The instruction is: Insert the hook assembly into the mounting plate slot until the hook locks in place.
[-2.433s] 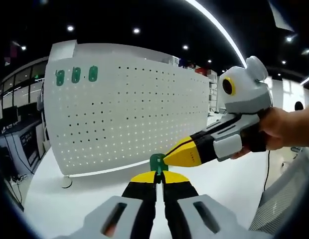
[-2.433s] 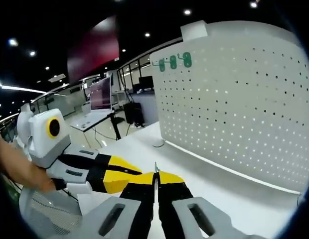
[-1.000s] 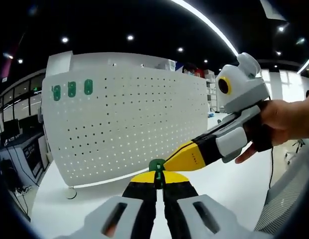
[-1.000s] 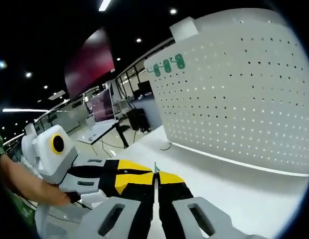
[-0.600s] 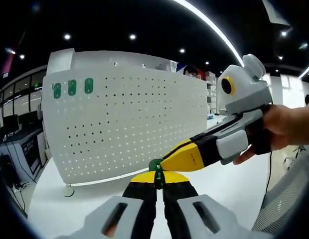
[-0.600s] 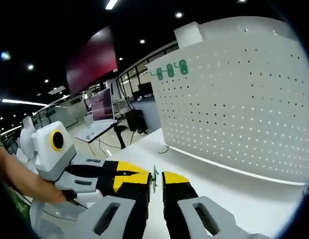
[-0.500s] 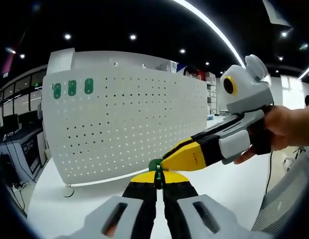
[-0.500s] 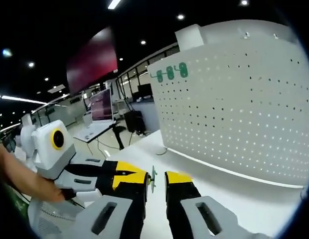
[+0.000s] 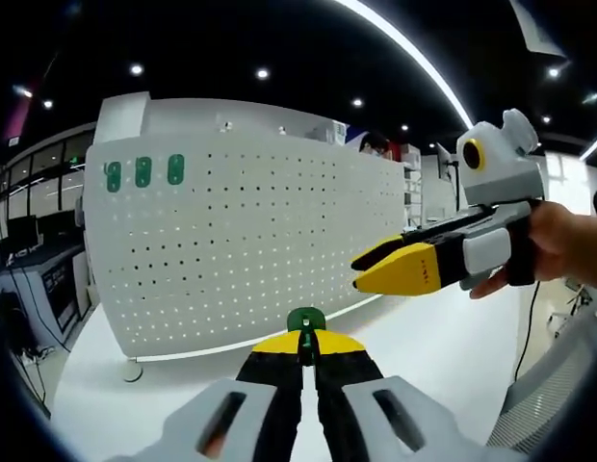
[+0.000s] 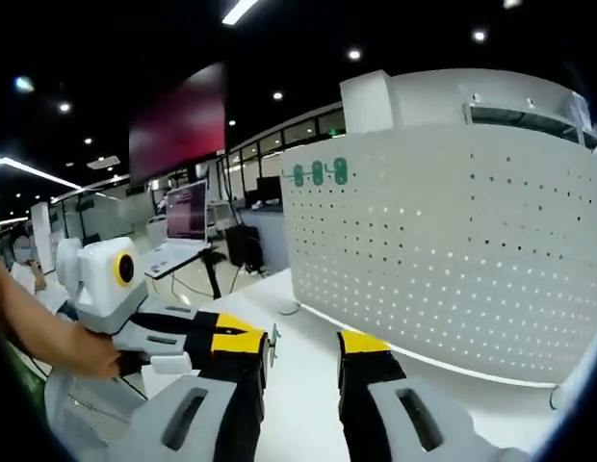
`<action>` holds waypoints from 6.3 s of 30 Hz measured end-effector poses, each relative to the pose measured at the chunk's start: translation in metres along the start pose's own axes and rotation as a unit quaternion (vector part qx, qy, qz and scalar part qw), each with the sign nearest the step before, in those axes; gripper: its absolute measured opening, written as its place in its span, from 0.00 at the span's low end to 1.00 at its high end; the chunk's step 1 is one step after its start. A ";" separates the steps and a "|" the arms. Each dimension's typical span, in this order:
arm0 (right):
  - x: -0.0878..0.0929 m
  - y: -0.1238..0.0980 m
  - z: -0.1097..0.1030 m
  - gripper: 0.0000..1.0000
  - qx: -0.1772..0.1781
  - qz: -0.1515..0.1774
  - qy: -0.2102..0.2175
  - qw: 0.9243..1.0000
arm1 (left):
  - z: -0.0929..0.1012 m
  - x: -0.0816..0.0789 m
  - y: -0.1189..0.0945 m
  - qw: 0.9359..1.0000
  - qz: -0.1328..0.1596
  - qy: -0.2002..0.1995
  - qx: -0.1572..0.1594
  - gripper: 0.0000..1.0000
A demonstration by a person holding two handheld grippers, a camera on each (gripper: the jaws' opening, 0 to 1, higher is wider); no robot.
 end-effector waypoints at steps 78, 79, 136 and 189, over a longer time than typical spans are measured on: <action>-0.040 -0.134 0.069 0.75 0.151 0.076 -0.014 0.985 | -0.034 -0.144 0.046 0.988 0.136 -0.002 -0.079 0.03; -0.040 -0.134 0.069 0.75 0.151 0.076 -0.014 0.986 | -0.035 -0.148 0.048 0.987 0.139 0.001 -0.081 0.03; -0.031 -0.119 0.095 0.82 0.140 0.058 0.000 0.988 | -0.080 -0.185 0.134 0.964 0.181 0.012 -0.194 0.03; -0.027 -0.116 0.099 0.80 0.138 0.051 0.005 0.989 | -0.085 -0.172 0.143 0.964 0.173 0.019 -0.201 0.03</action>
Point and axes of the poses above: the point that each gripper's makers call its tool centre point, and the gripper's own axes: y roughly forward along the fingers, z roughly to its right, x roughly out of its underside, the point moved 6 cm from there along -y, roughly backward along the fingers, and after that the axes turned 6 degrees about -y, right-handed, at the moved point
